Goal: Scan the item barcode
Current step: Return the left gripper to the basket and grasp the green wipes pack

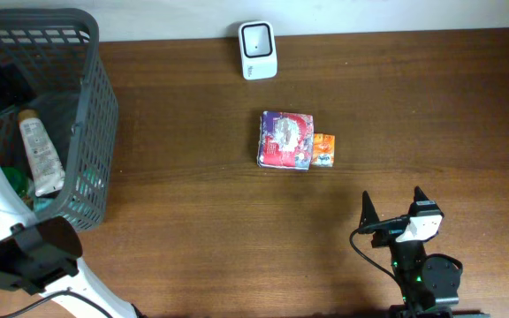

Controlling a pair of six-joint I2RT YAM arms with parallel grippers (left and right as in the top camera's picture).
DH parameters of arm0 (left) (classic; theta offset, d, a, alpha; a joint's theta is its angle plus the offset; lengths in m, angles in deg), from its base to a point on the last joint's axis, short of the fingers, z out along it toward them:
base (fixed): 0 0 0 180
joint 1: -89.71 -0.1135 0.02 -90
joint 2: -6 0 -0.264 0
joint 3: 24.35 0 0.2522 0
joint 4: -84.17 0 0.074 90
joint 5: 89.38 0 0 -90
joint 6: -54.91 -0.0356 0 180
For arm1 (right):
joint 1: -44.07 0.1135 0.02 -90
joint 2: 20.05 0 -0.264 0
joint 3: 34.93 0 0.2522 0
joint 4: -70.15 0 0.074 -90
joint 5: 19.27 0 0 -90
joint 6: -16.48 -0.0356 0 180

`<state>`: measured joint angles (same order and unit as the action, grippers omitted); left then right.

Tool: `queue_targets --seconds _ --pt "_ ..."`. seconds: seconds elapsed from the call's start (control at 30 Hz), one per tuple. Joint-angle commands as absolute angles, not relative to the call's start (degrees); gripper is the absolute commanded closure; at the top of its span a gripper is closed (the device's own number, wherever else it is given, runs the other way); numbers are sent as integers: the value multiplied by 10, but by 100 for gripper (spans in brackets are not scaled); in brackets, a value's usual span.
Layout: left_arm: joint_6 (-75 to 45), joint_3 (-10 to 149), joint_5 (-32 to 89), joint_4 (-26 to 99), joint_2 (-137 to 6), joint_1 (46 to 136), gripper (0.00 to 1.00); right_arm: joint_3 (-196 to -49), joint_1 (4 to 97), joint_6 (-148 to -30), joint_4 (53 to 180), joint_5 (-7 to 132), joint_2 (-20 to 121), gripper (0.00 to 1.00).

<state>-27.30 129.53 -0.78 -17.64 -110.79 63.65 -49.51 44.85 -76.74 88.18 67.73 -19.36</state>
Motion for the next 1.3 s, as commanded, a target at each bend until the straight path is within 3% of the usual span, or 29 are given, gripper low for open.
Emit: queue_targets --seconds 0.0,0.27,0.37,0.47,0.5,0.53,0.57,0.63,0.7,1.1,1.2,1.27 --pt "-269 1243 -66 -147 -1102 633 10 -490 444 -772 882 678 -197 1" --pt "-253 1097 -73 -90 -1104 633 13 -490 444 -772 882 678 -197 2" --pt "-253 1060 -15 -86 -1104 633 43 -490 444 -772 882 678 -197 1" --pt "-253 1050 84 -85 -1104 633 50 -490 444 -772 882 678 -197 2" --pt "-253 1048 98 -88 -1104 633 43 -490 444 -772 882 678 -197 1" --pt "-253 1047 103 -89 -1104 633 28 -490 444 -772 882 678 -197 1" --pt "-253 1043 97 -87 -1104 633 30 -490 444 -772 882 678 -197 1" --pt "-227 1032 85 -85 -1105 633 20 -490 444 -772 882 678 -197 1" --pt "-108 1010 28 -84 -1105 633 1 -490 444 -772 882 678 -197 1" --pt "31 867 38 -4 -1107 635 4 -490 444 -772 882 678 -197 2" --pt "31 827 38 28 -1107 635 7 -490 444 -772 882 678 -197 1" --pt "31 808 38 49 -1107 635 15 -490 444 -772 882 678 -197 2"
